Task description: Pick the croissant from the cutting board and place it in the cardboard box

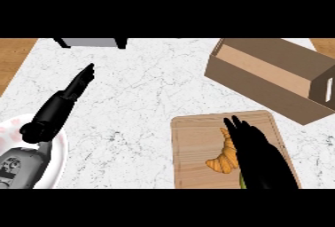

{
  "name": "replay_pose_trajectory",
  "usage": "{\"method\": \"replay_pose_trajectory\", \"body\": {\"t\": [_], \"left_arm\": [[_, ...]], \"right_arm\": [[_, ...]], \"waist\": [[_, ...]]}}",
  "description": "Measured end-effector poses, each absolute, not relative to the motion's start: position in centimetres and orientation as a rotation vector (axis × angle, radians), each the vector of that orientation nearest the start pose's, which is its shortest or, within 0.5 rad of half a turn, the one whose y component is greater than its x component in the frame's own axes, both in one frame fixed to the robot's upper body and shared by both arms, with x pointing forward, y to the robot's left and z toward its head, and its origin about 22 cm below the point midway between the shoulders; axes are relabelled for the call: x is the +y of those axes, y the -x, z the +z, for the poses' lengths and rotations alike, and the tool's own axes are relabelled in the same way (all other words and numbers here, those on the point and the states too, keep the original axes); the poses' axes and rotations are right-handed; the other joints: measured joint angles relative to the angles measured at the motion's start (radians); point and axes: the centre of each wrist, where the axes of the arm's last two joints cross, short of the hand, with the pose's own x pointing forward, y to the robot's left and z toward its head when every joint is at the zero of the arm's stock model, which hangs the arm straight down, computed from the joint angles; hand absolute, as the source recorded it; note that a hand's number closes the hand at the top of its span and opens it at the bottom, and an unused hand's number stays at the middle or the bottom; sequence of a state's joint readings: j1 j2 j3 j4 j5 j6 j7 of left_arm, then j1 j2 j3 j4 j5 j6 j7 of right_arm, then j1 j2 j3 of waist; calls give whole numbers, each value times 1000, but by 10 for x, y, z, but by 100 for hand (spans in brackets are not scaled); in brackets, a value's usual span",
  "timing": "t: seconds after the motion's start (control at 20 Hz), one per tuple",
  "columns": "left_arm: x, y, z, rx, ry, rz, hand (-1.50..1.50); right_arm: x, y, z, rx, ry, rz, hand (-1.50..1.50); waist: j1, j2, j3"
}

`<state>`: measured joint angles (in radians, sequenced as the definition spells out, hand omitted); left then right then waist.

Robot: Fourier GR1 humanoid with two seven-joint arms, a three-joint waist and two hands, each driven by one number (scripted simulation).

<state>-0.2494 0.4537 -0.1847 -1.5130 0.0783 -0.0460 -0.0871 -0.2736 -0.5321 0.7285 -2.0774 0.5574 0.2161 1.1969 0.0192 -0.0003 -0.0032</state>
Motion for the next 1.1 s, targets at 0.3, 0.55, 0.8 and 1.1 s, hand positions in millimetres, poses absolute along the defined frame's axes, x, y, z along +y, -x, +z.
{"method": "replay_pose_trajectory", "body": {"t": [0.3, 0.55, 0.8, 1.1], "left_arm": [[267, -295, 71, -1744, -88, -540, 0], [269, -291, 66, -1745, -96, -536, 0], [266, -291, 65, -1742, -102, -528, 0], [265, -291, 65, -1744, -103, -525, 0]], "right_arm": [[-127, -206, 113, -971, 886, 1139, -150], [-119, -215, 102, -944, 908, 1147, -150], [-118, -220, 87, -887, 929, 1172, -150], [-120, -223, 72, -839, 951, 1172, -150]], "waist": [[-8, -1, 1], [-13, -1, 1], [-18, -1, 2], [-20, -1, 2]]}}
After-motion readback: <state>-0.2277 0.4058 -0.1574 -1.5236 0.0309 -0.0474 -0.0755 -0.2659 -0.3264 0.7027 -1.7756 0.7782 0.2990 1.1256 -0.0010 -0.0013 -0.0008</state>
